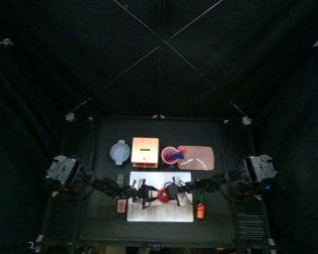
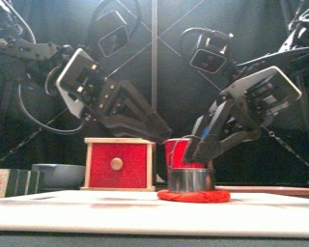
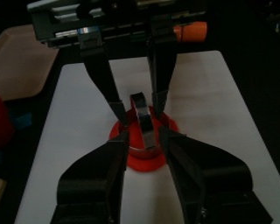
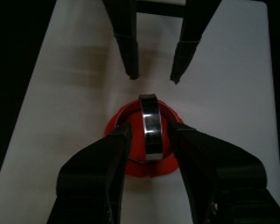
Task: Get the cutter from the drawer then cut the dough then place the extra dough in the bowl
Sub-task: Cut the dough
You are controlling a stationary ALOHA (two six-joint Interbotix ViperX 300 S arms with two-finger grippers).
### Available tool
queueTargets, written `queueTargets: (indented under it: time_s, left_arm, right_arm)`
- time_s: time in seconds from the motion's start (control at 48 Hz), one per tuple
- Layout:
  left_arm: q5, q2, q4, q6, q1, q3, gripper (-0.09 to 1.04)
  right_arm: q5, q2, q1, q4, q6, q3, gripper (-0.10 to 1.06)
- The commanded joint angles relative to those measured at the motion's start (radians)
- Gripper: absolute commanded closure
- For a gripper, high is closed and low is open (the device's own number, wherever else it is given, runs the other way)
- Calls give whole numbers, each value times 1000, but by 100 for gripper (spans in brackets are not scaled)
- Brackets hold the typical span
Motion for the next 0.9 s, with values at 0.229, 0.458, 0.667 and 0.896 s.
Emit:
queueTargets:
  time_s: [0.229,0.458,0.667,0.896]
  left_arm:
    - [0,64,-14,2,6,-38,36]
    - [6,84,-14,2,15,-52,36]
    - [69,107,-14,0,29,-77,36]
    - [120,121,-32,2,32,-83,36]
  right_arm:
    - [100,-35,-2,-3,0,-80,20]
    - [118,-31,5,-2,0,-84,20]
    - [129,-29,8,-5,0,-84,20]
    - [166,-38,11,-9,-2,-106,20]
